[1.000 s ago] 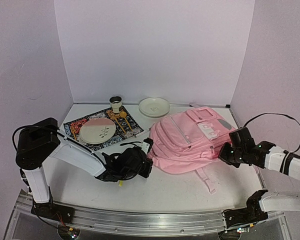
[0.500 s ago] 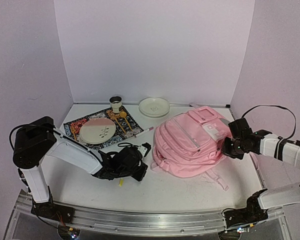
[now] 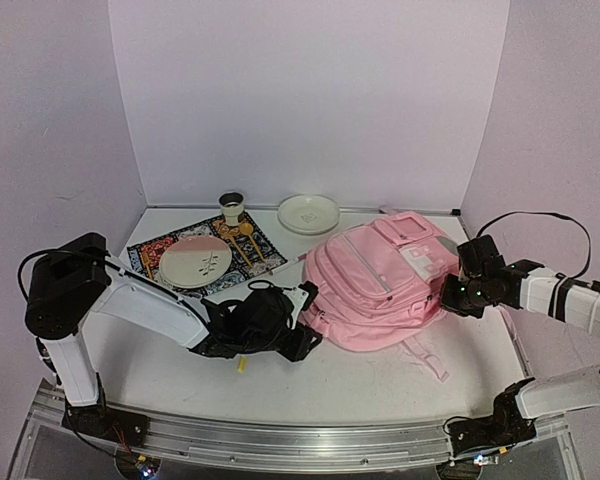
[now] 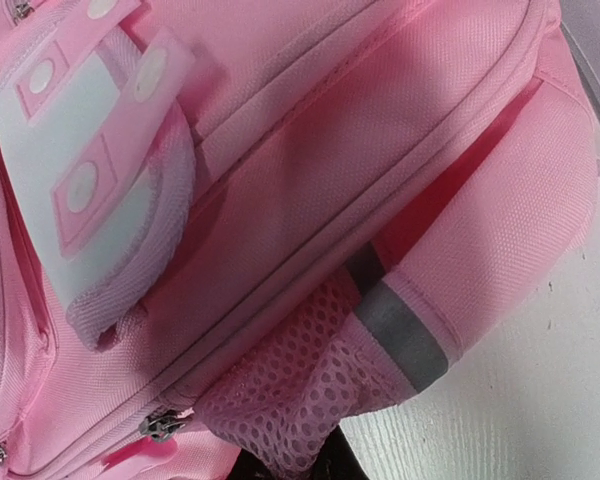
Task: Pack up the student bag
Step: Pick up the largest pocket of the bag from the student bag.
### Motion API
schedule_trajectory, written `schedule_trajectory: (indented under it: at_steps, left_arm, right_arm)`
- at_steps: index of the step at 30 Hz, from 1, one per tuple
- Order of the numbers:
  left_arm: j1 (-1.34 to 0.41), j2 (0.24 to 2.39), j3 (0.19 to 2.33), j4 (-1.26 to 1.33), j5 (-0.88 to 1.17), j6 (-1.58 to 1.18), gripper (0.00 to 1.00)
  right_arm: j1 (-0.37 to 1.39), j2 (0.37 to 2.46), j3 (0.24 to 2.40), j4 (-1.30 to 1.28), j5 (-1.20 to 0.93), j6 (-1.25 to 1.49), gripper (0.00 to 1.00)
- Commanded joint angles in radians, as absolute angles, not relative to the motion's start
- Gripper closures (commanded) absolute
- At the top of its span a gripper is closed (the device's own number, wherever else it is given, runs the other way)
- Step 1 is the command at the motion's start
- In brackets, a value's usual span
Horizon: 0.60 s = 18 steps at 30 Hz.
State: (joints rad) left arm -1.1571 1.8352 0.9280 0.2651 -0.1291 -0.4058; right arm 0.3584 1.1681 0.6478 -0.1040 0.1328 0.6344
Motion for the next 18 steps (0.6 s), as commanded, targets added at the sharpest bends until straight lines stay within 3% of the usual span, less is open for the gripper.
schedule_trajectory:
  at_steps: [1,9,18]
  left_arm:
    - [-1.128,1.854,0.971,0.306,-0.14,-0.438,0.51]
    - [-1.101,1.901,1.007,0.307,-0.093,-0.432,0.56]
    - [-1.056,1.92,1.026,0.33,-0.005,-0.423,0.7]
  right_arm:
    - [0.363,1.134,0.655,-0.035,0.101,0.621,0.91]
    - [0.363,1.124,0.638,-0.026,0.092,0.627,0.92]
    - [0.362,1.13,0.633,-0.022,0.089,0.621,0.92]
